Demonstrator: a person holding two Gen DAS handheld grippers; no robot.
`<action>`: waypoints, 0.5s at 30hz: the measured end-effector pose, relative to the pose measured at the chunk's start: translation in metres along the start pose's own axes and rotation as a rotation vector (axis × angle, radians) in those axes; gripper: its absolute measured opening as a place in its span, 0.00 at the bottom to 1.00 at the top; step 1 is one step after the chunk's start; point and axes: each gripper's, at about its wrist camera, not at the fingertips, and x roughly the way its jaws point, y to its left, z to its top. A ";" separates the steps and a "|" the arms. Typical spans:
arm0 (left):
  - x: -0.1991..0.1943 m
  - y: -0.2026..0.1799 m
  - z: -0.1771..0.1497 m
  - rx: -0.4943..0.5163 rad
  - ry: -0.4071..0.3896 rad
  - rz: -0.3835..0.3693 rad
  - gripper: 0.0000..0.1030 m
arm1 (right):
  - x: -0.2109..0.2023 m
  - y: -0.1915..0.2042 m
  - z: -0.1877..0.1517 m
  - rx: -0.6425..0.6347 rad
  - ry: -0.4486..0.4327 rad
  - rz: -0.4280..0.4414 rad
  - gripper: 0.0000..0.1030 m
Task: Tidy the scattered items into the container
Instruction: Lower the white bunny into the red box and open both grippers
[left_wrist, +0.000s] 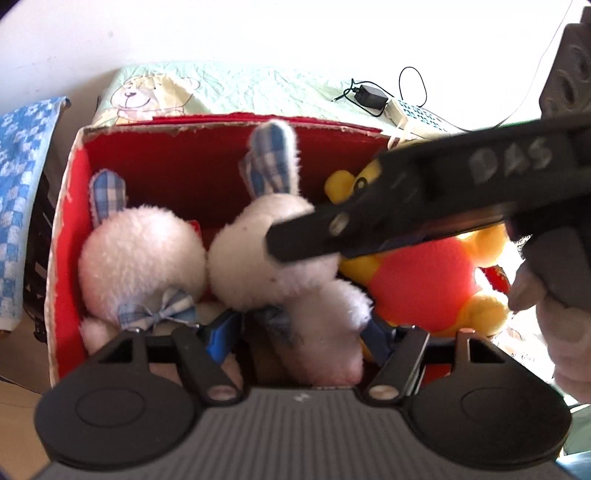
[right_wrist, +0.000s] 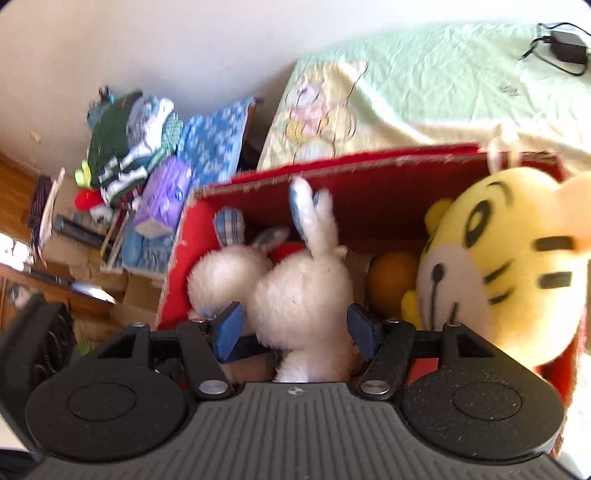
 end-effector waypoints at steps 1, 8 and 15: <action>-0.001 0.000 -0.001 -0.002 0.001 -0.003 0.69 | -0.001 -0.002 -0.001 0.007 -0.006 0.002 0.62; -0.020 -0.008 -0.005 0.036 -0.039 -0.022 0.69 | 0.015 0.000 -0.006 0.031 -0.005 0.028 0.39; -0.011 -0.009 -0.005 0.020 0.002 -0.007 0.69 | 0.028 -0.005 -0.011 0.048 -0.011 0.066 0.38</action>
